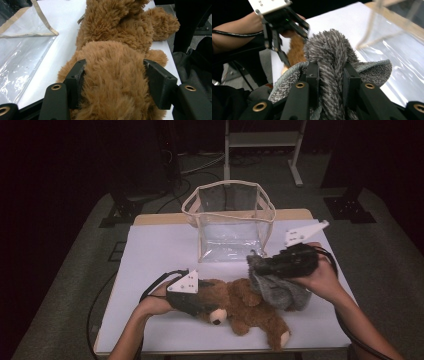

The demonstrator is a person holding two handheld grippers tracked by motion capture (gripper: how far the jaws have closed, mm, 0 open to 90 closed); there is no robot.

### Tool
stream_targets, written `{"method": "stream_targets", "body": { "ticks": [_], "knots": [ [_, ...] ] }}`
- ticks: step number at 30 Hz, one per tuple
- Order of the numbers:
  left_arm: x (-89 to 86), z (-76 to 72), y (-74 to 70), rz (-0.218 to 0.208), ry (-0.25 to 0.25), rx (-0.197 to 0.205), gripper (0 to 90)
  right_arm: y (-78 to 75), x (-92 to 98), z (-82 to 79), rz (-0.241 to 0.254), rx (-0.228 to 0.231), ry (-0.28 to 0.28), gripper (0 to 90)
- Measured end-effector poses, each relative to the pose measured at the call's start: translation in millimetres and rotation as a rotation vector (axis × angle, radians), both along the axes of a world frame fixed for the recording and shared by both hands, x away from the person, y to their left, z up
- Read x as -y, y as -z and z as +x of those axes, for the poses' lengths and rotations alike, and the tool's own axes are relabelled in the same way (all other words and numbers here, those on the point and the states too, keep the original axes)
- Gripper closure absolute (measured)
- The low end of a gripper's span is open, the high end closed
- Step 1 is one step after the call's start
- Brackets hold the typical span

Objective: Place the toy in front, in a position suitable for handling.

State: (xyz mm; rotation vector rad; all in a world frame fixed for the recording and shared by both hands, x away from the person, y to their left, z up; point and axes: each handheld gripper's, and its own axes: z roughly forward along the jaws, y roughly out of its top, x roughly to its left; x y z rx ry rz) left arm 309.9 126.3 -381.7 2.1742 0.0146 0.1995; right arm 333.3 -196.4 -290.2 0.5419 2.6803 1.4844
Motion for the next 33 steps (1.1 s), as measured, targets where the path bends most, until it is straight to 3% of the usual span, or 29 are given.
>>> {"method": "stream_targets", "body": {
  "ticks": [4,8,10,13,17,23,25,28,31,33],
  "knots": [
    [0.2,-1.9,-0.1,0.001,0.000,0.010,38.9,2.9,-42.7,10.8,-0.059,-0.011,-0.075,70.8],
    [-0.5,-1.8,0.5,-0.001,0.004,0.015,38.8,29.8,-65.6,19.9,-0.144,-0.043,-0.097,70.7],
    [-0.7,-1.3,1.0,-0.005,0.004,0.011,38.8,45.2,-64.5,22.7,-0.146,-0.080,-0.094,70.7],
    [-0.6,-0.2,1.3,-0.008,0.008,0.009,38.6,57.9,-53.9,22.2,-0.095,-0.126,-0.073,70.9],
    [0.1,-0.7,0.7,-0.009,0.010,0.012,38.0,64.6,-40.5,17.9,-0.057,-0.124,-0.058,71.0],
    [-0.9,-1.1,-0.5,-0.011,0.020,0.013,36.2,69.3,-32.4,7.5,-0.040,-0.110,-0.049,71.1],
    [-2.6,-1.2,-2.4,-0.009,0.017,0.019,32.9,70.4,-30.4,4.8,-0.035,-0.101,-0.049,71.2],
    [-8.4,0.6,-5.4,-0.001,-0.026,0.003,24.2,71.8,-25.1,1.1,-0.016,-0.104,-0.039,71.2],
    [-12.2,2.5,-3.4,-0.009,-0.036,-0.029,26.3,73.3,-18.1,-1.2,0.006,-0.114,-0.031,71.1],
    [-11.4,3.1,-1.9,0.003,-0.051,-0.036,34.6,72.5,-16.1,-3.2,0.006,-0.113,-0.026,71.1]
  ]
}}
